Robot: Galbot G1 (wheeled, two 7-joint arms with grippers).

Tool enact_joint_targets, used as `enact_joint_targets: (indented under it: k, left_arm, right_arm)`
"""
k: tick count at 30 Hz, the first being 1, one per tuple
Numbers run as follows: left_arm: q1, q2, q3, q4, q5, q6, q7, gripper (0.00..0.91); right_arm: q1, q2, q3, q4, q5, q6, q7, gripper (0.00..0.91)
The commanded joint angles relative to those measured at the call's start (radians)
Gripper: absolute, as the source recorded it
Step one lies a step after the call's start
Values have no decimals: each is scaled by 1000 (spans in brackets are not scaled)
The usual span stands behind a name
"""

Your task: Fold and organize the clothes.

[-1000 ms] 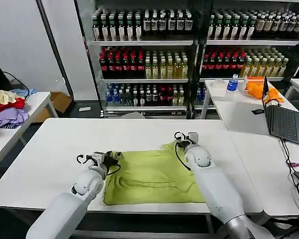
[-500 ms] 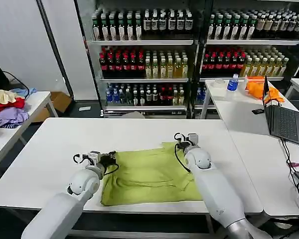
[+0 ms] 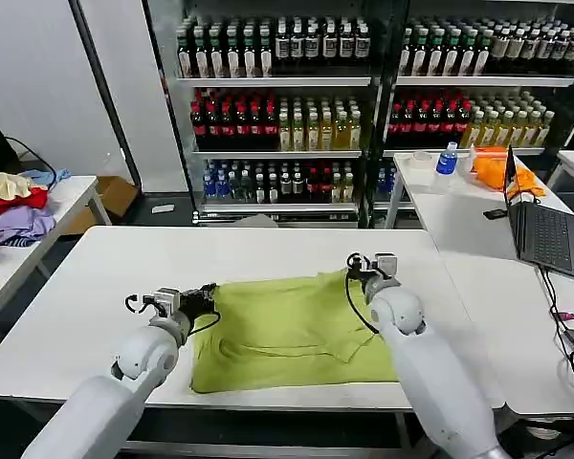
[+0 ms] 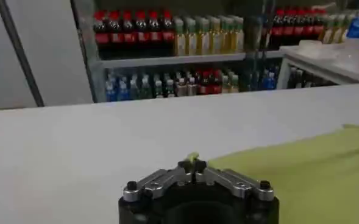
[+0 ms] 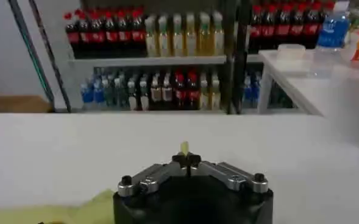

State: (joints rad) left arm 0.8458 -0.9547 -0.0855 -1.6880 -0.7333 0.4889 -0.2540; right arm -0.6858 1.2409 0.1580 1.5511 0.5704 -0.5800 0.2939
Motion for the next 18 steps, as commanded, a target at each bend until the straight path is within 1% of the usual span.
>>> enact_joint_targets:
  k: [1, 9, 14, 18]
  left_arm:
    - [174, 50, -40, -193, 29, -7, 15, 20]
    - [289, 75, -66, -282, 72, -8, 23, 30]
    - [357, 88, -100, -319, 85, -11, 28, 30]
    - [427, 93, -126, -339, 106, -19, 34, 30]
  right_arm:
    - [-204, -99, 55, 300, 4, 2, 2, 0]
    - [-419, -163, 94, 493, -20, 2, 7, 0]
    - [-504, -170, 135, 562, -26, 1, 8, 0]
    - [-587, -164, 169, 597, -56, 2, 1, 0]
